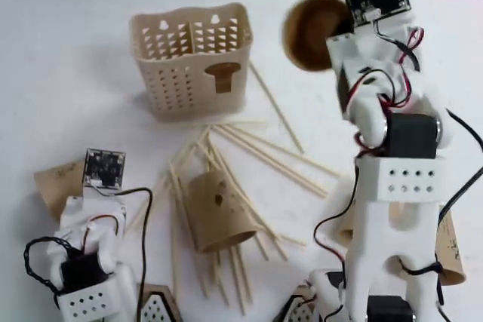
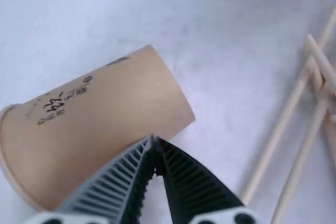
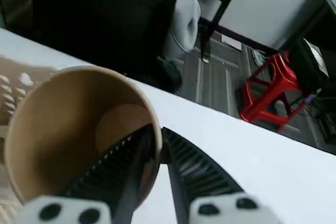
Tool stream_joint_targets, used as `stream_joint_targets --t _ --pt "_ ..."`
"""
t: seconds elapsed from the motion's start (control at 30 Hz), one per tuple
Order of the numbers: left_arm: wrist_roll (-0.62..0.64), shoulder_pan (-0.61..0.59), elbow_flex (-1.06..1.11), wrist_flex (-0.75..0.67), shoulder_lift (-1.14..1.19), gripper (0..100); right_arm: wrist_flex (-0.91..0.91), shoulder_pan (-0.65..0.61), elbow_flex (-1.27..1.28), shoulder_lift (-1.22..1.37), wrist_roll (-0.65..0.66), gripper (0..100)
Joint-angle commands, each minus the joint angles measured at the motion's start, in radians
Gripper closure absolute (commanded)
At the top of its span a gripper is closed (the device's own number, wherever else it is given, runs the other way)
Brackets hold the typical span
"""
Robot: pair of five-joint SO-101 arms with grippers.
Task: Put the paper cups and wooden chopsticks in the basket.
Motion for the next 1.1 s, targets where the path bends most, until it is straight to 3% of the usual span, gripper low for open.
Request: stream_joint_targets --t 0.0,0.27,0.67,0.93,1.07 --pt "-0.005 -0.007 -0.005 -0.020 -0.008 97 0.001 -0.099 -0.098 -0.035 -0.097 98.0" --pt "-0.005 -0.007 -0.005 -0.020 -0.008 97 -0.045 -0.252 -0.199 0.117 -0.212 98.0" --pt "-0.005 -0.007 -0.005 -0.020 -0.008 97 0.070 -0.254 -0.560 0.595 -0.293 97.9" --pt "-0.005 -0.007 -0.005 -0.020 -0.008 97 0.231 -0.254 -0.753 0.737 -0.324 97.3" --pt "-0.005 -0.007 -0.005 -0.021 -0.008 97 0.302 -0.251 -0.821 0.757 -0.327 88.5"
